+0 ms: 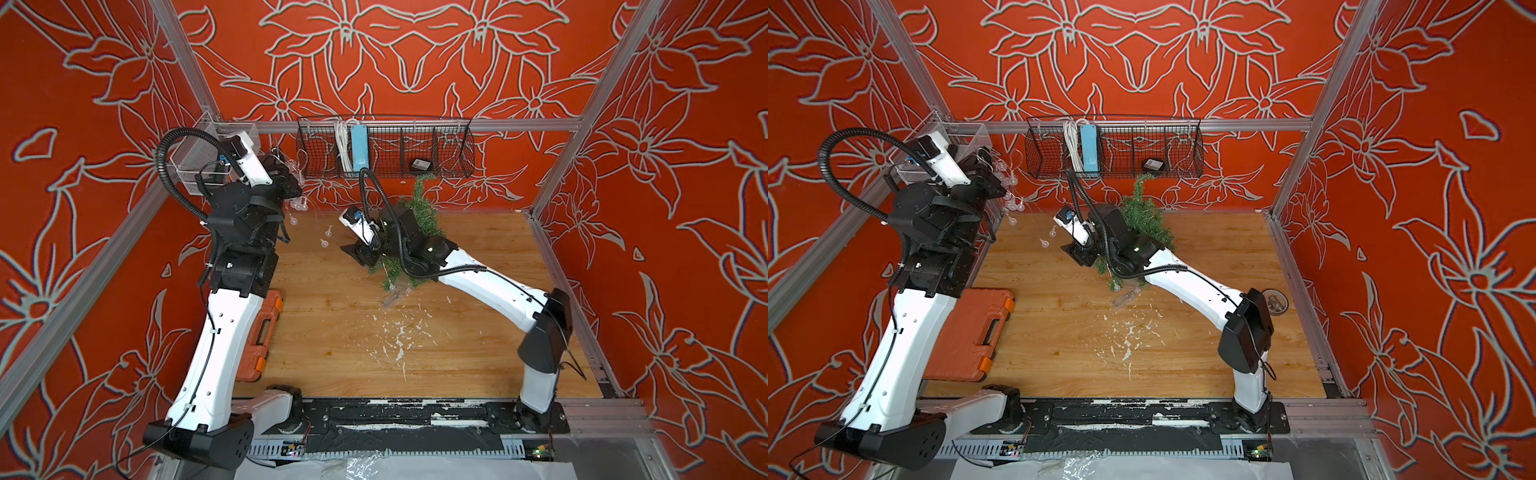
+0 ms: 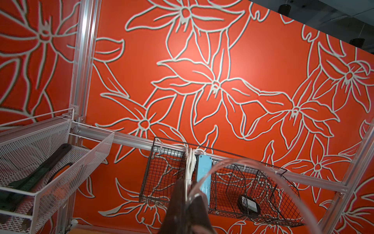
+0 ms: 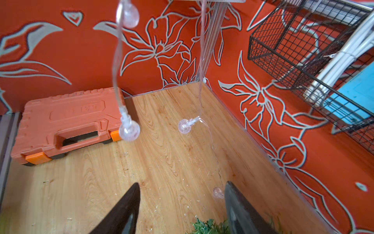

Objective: Remove string lights from the small christmas tree
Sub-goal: Remove the light string from the Christmas tree.

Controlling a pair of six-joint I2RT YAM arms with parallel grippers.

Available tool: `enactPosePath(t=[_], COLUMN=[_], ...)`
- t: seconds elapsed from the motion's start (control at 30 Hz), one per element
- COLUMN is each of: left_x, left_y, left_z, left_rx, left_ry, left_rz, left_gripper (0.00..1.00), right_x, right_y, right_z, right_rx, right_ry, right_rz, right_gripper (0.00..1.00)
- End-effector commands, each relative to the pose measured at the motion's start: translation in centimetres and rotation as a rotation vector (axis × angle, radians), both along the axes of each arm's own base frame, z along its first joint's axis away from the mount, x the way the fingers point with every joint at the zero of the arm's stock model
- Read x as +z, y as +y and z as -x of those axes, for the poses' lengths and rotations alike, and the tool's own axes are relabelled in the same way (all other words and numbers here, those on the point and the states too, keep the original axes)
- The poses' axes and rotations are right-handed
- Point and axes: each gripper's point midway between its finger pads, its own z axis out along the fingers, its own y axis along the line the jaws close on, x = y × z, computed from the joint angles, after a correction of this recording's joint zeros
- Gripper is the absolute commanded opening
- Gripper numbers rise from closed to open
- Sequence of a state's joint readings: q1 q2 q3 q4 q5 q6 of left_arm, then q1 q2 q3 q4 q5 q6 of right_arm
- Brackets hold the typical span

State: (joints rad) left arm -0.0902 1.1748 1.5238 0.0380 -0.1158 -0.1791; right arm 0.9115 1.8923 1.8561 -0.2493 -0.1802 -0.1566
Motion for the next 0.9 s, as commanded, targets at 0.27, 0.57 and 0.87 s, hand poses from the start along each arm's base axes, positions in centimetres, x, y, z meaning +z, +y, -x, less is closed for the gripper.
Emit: enactPosePath(t=[0.27,0.57,0.87], left_x=[2.9,3.7,4.6], left_y=[-1.8,-2.5,-3.2], left_z=[0.3,0.5,0.7], left_rx=[-0.056,-0.061,-0.071], left_ry=[-0.063,-0.073,-0.089], left_rz=[-0.022,-0.048,-0.065], left_gripper=[0.00,0.00,0.00], right_x=[-1.2,-1.8,-1.8], right_y=[3.2,3.2,4.0], right_z=[-3.9,-6.3,-7.4], right_rx=[-0.062,-0.114,-0.061], right_ry=[-0.076,-0.106,-0.074], right_rz=[0.066,0.080,0.057], right_gripper=[0.66,0.63,0.26])
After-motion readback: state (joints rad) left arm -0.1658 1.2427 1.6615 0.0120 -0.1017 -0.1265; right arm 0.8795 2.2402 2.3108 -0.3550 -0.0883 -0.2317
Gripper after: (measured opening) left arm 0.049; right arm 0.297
